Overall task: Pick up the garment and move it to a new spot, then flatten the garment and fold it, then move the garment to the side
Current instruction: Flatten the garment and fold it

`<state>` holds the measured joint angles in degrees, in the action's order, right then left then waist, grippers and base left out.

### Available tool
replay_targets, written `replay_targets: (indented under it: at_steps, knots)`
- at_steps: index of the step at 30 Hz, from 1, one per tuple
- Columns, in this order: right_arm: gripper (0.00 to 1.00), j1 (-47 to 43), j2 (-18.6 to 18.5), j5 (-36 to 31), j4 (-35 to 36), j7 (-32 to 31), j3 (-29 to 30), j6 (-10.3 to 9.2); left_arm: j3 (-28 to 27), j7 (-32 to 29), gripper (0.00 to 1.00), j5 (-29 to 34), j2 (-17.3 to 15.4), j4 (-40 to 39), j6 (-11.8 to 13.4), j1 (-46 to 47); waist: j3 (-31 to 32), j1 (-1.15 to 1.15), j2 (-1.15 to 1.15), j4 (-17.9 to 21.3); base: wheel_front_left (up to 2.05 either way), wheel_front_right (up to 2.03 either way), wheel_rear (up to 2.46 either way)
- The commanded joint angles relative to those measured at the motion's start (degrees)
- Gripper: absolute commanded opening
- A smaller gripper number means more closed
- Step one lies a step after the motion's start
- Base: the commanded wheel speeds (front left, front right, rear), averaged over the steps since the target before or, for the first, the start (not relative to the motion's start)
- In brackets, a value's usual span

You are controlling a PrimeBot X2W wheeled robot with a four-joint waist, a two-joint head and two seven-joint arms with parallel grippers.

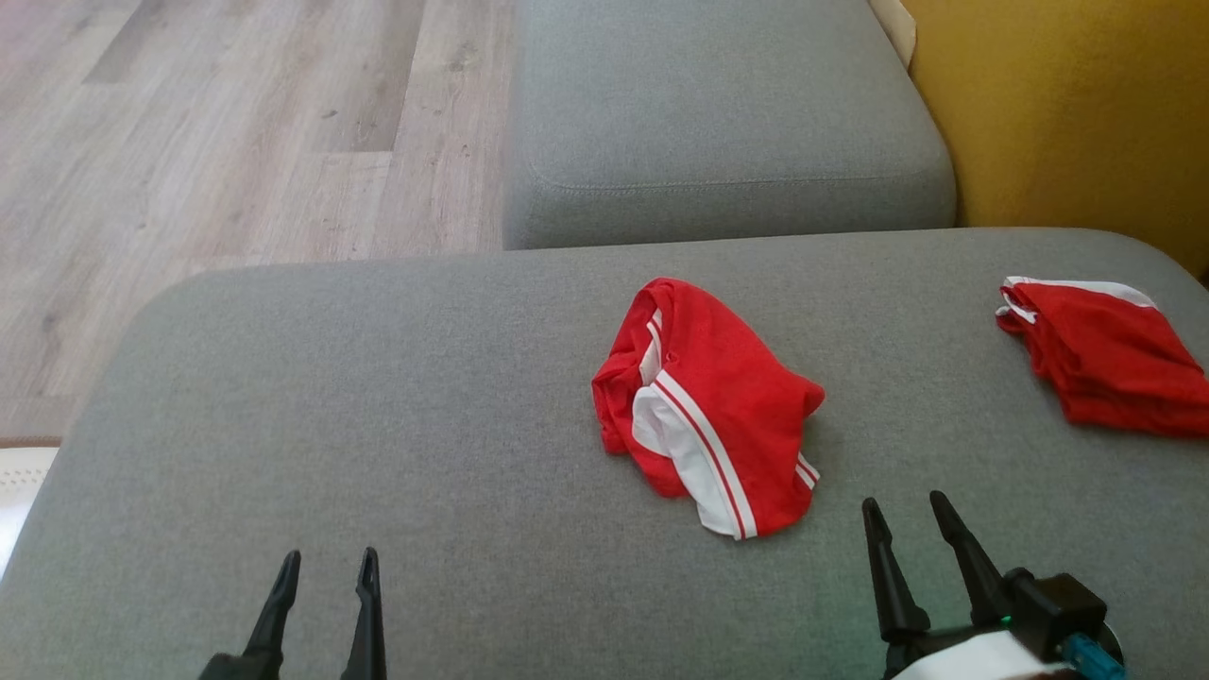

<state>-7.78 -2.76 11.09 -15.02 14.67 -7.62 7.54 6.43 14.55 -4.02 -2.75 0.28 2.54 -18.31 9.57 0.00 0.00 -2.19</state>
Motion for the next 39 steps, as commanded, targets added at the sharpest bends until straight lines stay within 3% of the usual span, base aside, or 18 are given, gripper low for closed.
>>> replay_targets:
  at_steps: [1,11,15,22,27,33,39]
  knots:
    - [1.00,1.8,-0.1,0.3,1.9,0.3,-1.2,-0.05,-1.9,0.4,1.00,0.6,-0.1,-1.7,0.2,2.5,0.0,0.00,0.00,0.0,0.00,0.00,0.00]
    - [1.00,1.8,-0.1,0.3,1.9,0.3,-1.0,-0.05,-1.6,0.4,1.00,0.9,-0.1,-1.5,0.1,2.3,-0.3,0.00,0.00,0.1,0.00,0.00,0.00]
    - [1.00,2.4,-0.1,0.2,2.4,0.3,-0.6,-0.05,0.2,0.4,1.00,0.4,-0.1,0.3,-1.2,2.9,-1.4,0.00,0.00,1.0,0.00,0.00,0.00]
    - [1.00,5.2,-0.1,0.0,3.9,0.3,0.1,-0.05,9.7,0.4,1.00,1.2,-0.1,8.5,-5.2,12.1,-6.3,0.00,0.00,4.7,0.00,0.00,0.00]
    - [1.00,7.3,-0.1,0.5,6.2,0.3,1.4,-0.05,18.9,0.4,1.00,2.9,-0.1,14.3,-6.5,21.0,-10.7,0.00,0.00,8.5,0.00,0.00,0.00]
    - [1.00,9.5,-0.1,-0.2,8.1,0.3,1.9,-0.05,27.3,0.4,1.00,2.6,-0.1,20.4,-6.4,30.0,-15.8,0.00,0.00,12.8,0.00,0.00,0.00]
    - [1.00,11.8,-0.1,-0.1,9.2,0.3,2.7,-0.05,34.0,0.4,1.00,2.7,-0.1,31.8,-5.4,40.6,-20.7,0.00,0.00,16.4,0.00,0.00,0.00]
